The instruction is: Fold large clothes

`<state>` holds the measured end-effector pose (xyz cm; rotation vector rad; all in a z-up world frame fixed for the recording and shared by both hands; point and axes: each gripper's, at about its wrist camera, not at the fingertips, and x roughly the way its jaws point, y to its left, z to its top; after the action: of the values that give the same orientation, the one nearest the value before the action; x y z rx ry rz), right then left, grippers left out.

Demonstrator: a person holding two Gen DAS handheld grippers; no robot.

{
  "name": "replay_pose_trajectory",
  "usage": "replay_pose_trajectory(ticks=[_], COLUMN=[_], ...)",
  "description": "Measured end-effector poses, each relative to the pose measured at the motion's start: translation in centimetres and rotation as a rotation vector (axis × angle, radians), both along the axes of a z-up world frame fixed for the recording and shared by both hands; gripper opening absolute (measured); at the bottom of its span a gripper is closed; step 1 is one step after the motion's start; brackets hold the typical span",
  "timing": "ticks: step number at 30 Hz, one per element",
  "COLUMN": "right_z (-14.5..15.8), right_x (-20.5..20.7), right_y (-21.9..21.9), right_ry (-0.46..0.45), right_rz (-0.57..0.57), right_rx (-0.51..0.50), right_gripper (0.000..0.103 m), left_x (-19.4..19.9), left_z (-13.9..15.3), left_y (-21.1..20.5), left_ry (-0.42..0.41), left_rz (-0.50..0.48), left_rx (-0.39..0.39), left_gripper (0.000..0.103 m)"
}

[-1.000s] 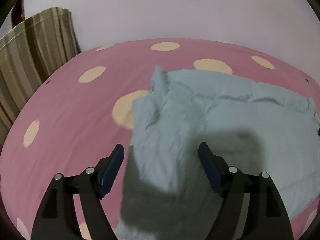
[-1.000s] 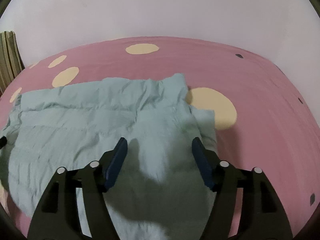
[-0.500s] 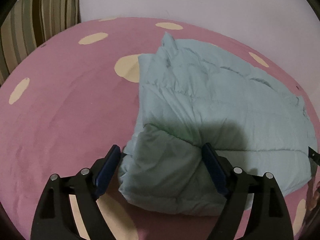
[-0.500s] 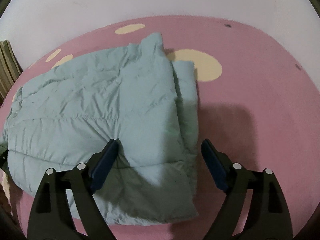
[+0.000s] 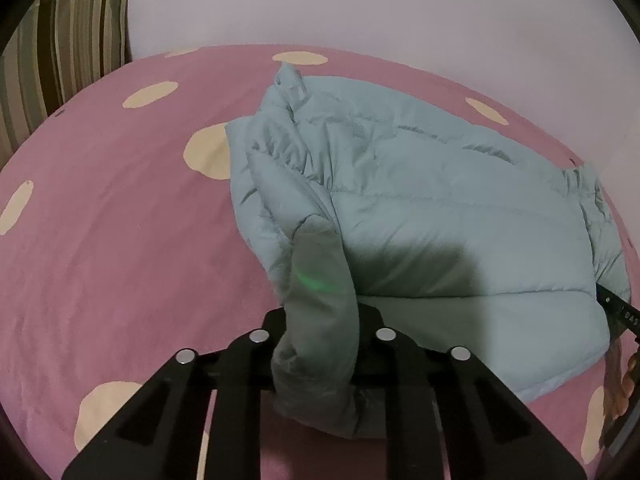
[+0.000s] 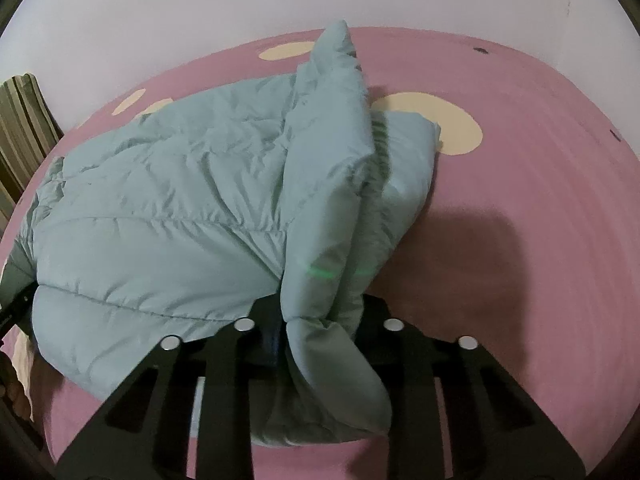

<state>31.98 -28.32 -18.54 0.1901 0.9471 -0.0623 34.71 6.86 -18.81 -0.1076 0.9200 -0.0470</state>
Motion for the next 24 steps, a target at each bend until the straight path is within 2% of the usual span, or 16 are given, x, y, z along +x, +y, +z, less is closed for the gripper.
replay_pose_trajectory(ticks=[7,24], right_z=[0.9,1.2], right_x=[-1.1,-4.1], right_y=[-0.2,0.9], right_ry=[-0.020,-0.026], right_rz=[-0.006,0.034], right_rx=[0.029,0.076], right_gripper=[0.017,0.016], left_x=[-1.2,-5.4], left_z=[1.1,1.9], left_y=[0.4,3.1], left_ry=[-0.025,-0.018], left_rz=[0.009,0.059], left_rx=[0.009,0.017], left_gripper=[0.014,0.014])
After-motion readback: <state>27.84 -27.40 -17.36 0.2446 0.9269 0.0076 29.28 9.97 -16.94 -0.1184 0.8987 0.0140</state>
